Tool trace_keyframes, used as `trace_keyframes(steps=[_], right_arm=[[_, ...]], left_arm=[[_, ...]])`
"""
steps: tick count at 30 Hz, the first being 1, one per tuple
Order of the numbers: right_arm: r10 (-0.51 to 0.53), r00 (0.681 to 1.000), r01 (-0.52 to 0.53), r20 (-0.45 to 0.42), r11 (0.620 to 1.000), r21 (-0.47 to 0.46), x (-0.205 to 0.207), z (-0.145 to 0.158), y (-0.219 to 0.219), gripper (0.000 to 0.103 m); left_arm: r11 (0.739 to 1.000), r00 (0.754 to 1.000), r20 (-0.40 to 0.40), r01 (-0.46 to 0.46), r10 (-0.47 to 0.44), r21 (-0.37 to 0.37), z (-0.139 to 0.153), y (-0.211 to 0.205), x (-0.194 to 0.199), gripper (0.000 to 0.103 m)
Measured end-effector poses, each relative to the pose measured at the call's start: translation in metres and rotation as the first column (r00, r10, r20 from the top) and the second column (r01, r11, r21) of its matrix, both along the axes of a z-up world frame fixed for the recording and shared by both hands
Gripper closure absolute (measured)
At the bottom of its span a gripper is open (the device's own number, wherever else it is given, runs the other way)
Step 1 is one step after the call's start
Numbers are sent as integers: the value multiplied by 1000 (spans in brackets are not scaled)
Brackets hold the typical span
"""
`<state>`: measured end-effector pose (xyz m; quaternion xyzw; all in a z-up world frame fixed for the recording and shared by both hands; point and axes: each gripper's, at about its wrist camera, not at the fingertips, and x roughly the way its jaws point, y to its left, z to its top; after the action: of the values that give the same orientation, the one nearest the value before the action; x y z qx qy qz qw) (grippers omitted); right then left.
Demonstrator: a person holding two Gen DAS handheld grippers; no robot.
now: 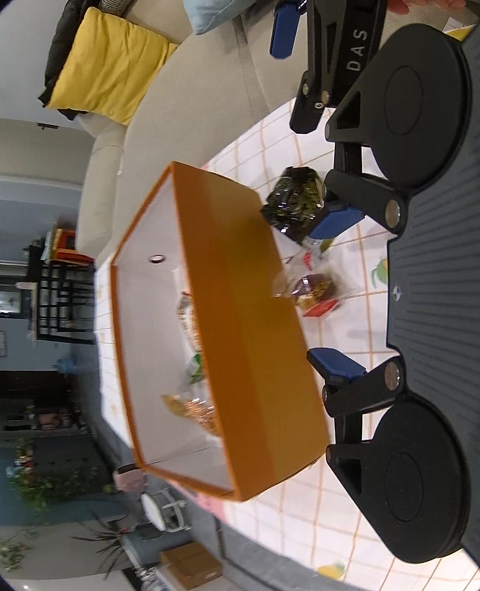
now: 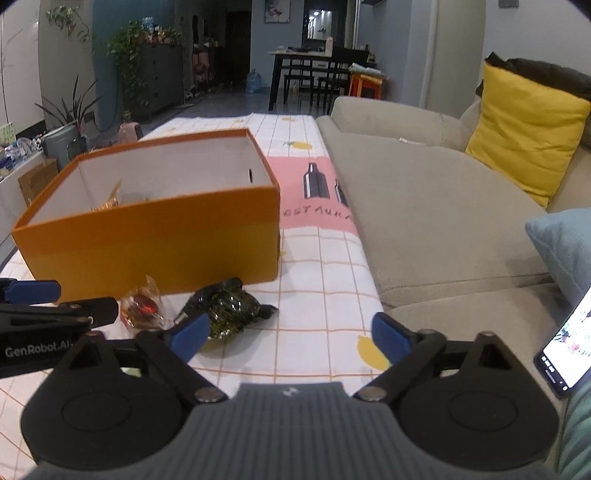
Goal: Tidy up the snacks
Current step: 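Grasp the red-wrapped candy with the left tool while the right tool grasps the dark green bag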
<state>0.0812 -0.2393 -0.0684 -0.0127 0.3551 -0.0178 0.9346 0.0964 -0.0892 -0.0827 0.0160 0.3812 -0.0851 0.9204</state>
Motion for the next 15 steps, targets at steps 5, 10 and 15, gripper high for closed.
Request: trace_keyframes(steps=[5, 10, 15], right_arm=[[6, 999, -5, -34, 1000, 21, 9, -11, -4, 32], [31, 999, -28, -41, 997, 67, 19, -16, -3, 38], [53, 996, -45, -65, 992, 119, 30, -24, 4, 40]], left_arm=[[999, 999, -49, 4, -6, -39, -9, 0, 10, 36], [998, 998, -64, 9, -13, -61, -15, -5, 20, 48], [997, 995, -98, -30, 23, -70, -23, -6, 36, 50]])
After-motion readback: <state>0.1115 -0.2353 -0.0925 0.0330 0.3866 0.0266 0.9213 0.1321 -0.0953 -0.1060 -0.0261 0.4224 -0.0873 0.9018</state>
